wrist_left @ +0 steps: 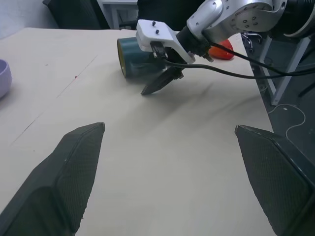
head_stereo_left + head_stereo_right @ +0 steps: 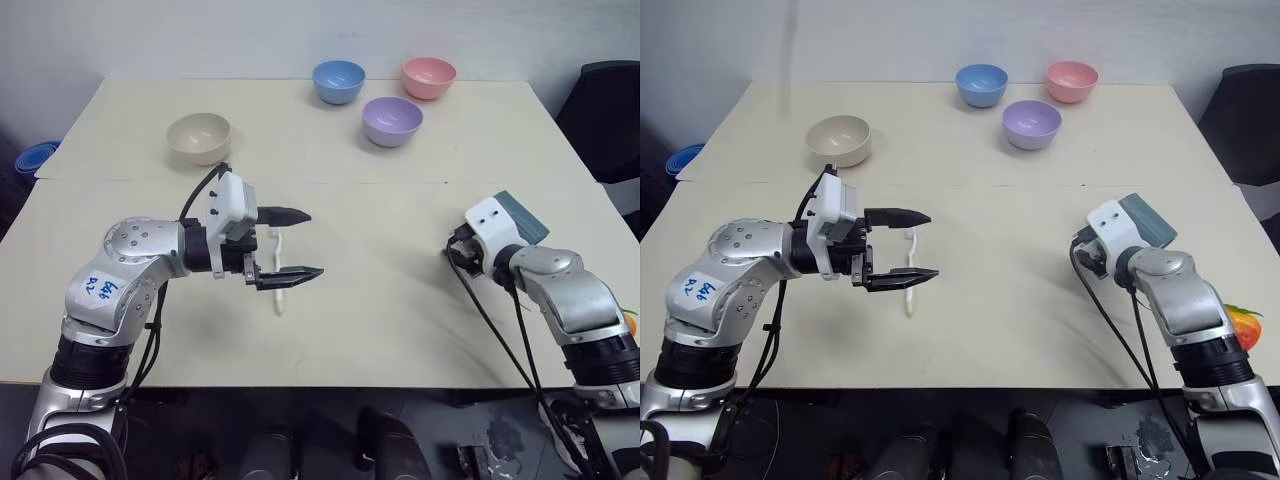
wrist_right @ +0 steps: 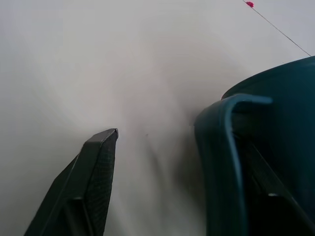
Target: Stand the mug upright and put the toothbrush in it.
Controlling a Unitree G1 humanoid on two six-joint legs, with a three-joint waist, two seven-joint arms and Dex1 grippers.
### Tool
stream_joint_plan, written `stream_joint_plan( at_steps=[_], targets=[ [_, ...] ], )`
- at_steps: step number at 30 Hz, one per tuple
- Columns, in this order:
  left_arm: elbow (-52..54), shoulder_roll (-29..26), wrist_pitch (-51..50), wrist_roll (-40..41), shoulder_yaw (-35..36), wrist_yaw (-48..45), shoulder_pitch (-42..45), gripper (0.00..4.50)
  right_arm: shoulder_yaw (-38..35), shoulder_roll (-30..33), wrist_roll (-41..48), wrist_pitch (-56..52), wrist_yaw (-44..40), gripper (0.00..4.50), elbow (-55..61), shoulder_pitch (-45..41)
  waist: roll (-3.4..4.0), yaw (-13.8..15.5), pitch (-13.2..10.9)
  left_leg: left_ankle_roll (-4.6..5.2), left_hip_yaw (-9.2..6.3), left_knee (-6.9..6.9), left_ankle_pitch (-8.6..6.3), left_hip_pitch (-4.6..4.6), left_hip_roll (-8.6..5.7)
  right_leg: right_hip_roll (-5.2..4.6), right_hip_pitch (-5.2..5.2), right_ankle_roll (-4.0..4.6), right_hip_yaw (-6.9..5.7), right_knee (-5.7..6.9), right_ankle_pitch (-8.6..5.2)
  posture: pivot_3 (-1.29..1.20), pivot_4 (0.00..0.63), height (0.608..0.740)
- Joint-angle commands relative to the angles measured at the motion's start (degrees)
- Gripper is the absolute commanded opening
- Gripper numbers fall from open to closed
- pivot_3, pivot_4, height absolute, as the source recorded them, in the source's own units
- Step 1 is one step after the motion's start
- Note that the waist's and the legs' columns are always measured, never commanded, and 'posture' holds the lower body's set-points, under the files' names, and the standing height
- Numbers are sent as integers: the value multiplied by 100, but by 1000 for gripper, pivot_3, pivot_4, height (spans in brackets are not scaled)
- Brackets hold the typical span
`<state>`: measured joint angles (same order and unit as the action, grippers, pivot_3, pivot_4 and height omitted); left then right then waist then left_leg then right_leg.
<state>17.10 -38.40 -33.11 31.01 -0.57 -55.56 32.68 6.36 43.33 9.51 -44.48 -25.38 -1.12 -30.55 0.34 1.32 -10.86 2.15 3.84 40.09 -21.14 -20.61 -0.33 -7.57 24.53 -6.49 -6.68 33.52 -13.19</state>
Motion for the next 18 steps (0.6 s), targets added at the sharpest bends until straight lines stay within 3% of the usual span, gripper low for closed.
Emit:
stream_joint_plan(
  at_steps=[1, 5, 8, 10, 14, 18],
  targets=[
    [220, -74, 4, 81, 108, -10, -20, 4500, -111, 5, -78, 22, -202, 1861, -57, 75, 0, 0, 0, 0, 0, 0, 0, 0, 0, 0, 0, 0, 0, 0, 0, 0, 150, 740],
    [188, -112, 5, 93, 101, -96, 14, 4500, -185, -41, -96, 22, -217, 617, 2, 97, 0, -11, 0, 0, 1, 0, 0, 0, 0, 0, 0, 0, 1, 0, 0, 0, 150, 740],
    [154, -142, 16, 83, 90, -145, 47, 4500, -283, -148, -96, 50, -242, 16, 35, 117, -7, -1, 4, -4, -2, 0, -1, 3, 3, 3, -2, 0, -2, 0, 0, 0, 150, 740],
    [129, -187, -12, 85, 152, -137, 65, 4500, -483, -493, 136, 205, -267, 16, 255, 99, -15, -14, 9, -5, -1, 0, -2, 4, 3, 3, -3, 0, -1, 0, 0, 0, 150, 740],
    [52, -411, -277, 309, 716, 38, -43, 4500, -1023, -1897, 871, 503, -59, 16, 606, -244, -25, -192, 14, -18, 3, -2, -3, 10, 17, 20, -3, 2, 4, 2, 0, 0, 150, 740],
    [62, -723, -615, 498, 1534, 323, -432, 4500, -807, -3127, 1007, 1270, -99, 16, 349, -558, -18, -322, 11, -39, 7, -13, -5, 23, 37, 37, 7, 24, 10, 22, -13, 0, 150, 740]
  ],
)
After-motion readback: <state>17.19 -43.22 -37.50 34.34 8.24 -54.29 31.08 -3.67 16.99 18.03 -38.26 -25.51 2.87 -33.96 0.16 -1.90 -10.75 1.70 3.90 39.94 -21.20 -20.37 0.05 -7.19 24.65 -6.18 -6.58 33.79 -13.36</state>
